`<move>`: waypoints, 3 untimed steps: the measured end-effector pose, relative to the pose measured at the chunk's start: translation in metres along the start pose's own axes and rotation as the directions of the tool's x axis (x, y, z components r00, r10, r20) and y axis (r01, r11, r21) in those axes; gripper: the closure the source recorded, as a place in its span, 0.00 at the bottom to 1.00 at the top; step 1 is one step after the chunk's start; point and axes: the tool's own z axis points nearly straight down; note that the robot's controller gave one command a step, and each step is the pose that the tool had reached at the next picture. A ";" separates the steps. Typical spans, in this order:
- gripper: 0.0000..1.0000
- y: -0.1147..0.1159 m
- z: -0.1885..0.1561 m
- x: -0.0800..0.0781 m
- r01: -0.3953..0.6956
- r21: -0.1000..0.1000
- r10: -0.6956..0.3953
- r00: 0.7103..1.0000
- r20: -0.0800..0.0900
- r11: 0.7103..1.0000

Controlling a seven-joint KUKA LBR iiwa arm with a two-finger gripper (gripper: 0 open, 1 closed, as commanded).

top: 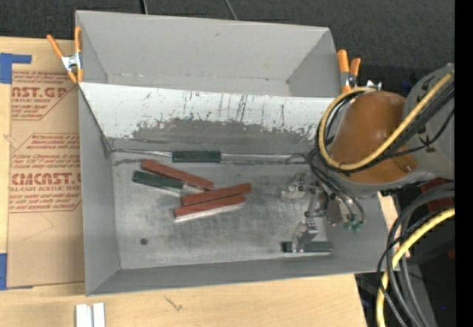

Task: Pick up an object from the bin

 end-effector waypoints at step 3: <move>0.00 -0.086 0.059 -0.009 0.266 0.000 -0.266 0.964 0.002 0.964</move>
Offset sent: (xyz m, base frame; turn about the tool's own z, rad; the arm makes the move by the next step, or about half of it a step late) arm 0.0146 -0.0920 -0.0645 -0.2120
